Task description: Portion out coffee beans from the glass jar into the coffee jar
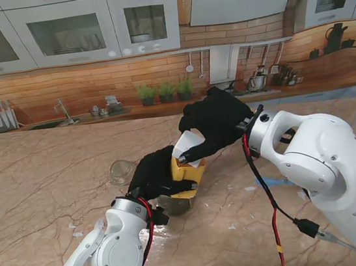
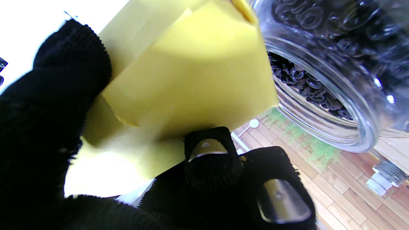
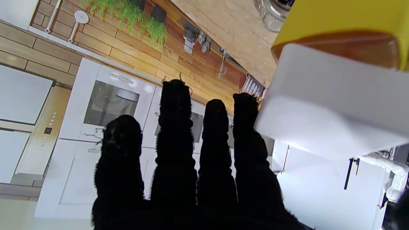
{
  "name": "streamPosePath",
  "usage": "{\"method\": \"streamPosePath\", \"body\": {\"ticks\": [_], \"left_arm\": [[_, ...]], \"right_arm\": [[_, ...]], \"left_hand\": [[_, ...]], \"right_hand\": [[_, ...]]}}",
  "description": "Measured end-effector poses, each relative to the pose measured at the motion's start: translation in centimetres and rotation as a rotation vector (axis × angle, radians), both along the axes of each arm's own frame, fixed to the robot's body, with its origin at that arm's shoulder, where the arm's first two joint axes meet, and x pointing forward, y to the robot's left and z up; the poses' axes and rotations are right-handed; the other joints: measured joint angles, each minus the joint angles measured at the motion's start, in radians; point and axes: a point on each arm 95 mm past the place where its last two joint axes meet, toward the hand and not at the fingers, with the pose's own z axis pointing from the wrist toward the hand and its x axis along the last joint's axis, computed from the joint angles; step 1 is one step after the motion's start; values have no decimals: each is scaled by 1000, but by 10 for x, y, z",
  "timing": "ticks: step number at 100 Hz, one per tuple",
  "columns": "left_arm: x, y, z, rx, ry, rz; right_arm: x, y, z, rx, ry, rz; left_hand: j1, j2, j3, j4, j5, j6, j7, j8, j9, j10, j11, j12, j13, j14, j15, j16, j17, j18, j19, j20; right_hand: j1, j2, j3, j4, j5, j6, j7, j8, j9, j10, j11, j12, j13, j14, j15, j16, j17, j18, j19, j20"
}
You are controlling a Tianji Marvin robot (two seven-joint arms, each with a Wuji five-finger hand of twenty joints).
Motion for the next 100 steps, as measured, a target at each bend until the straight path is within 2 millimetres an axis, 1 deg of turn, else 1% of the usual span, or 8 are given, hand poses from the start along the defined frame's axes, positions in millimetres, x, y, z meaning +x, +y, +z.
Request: {"method": "streamPosePath", "body": {"ticks": [11, 24, 44, 55, 66, 76, 86, 100], "left_arm": [[0, 0, 0, 1, 1, 1], [0, 1, -1, 1, 3, 1], [-1, 0, -1, 0, 4, -1], [-1, 0, -1, -1, 4, -2], [-1, 0, -1, -2, 2, -2], [-1, 1, 0, -4, 0, 0], [-1, 0, 0, -5, 1, -1], [0, 1, 0, -7, 4, 0]], "right_arm": [[0, 2, -1, -55, -5, 0], [-1, 2, -1, -108, -13, 7], [-2, 4, -2, -109, -9, 38], [0, 5, -1, -75, 14, 70], [3, 5, 0, -38, 36, 122], [5, 4, 0, -11, 73, 144], [6, 3, 1, -33, 87, 136], [7, 1, 1, -60, 67, 127]], "left_hand": [[0, 0, 0, 0, 0, 0, 0, 0, 0, 0, 0, 1, 0, 0, 0, 0, 0, 0, 0, 0], [0, 0, 0, 0, 0, 0, 0, 0, 0, 0, 0, 3, 0, 0, 0, 0, 0, 0, 0, 0], [0, 0, -4, 0, 0, -11, 0, 0, 0, 0, 0, 5, 0, 0, 0, 0, 0, 0, 0, 0], [0, -10, -9, 0, 0, -25, 0, 0, 0, -3, 0, 8, 0, 0, 0, 0, 0, 0, 0, 0], [0, -10, -11, 0, 0, -26, 0, -2, 0, -6, 0, 11, 0, 0, 3, 0, 0, 0, 0, 0], [0, -18, -12, 0, 0, -35, 0, -2, 0, -7, 0, 12, 0, 0, 4, 0, 0, 0, 0, 0], [0, -19, -12, 0, 0, -42, 0, -2, 0, -7, 0, 16, 1, 0, 5, 0, 0, 0, 0, 0], [0, -19, -12, 0, 0, -42, 0, -2, 0, -7, 0, 18, 1, 0, 3, 0, 0, 0, 0, 0]], "right_hand": [[3, 0, 1, 0, 0, 4, -1, 6, 13, -7, 0, 0, 0, 0, 8, 0, -2, 8, 0, 0], [65, -34, 19, 3, 0, 5, -2, 6, 50, -19, 0, 0, 0, 1, -2, -3, -10, 16, 0, 0], [304, -197, 14, 0, 21, 14, -3, 4, 112, -43, -5, 0, 54, -8, -18, -23, 23, 17, -3, -4], [500, -266, -51, -1, 35, 9, -3, -7, 161, -66, -4, -11, 83, -41, -51, -46, 34, 17, -18, -27], [660, -390, -100, -48, 38, -45, 57, -175, 197, -115, -4, -22, 93, -78, -88, -64, 34, 16, -52, -41], [662, -386, -107, -54, 30, -57, 80, -211, 197, -126, -4, -33, 96, -82, -99, -69, 28, 16, -67, -51], [631, -349, -107, -39, -4, -77, 60, -132, 181, -129, -16, -40, 83, -83, -109, -69, 23, 13, -76, -51], [540, -311, -24, -28, -103, -156, 14, -122, 99, -132, -40, -42, 43, -83, -138, -70, -12, 13, -94, -51]]}}
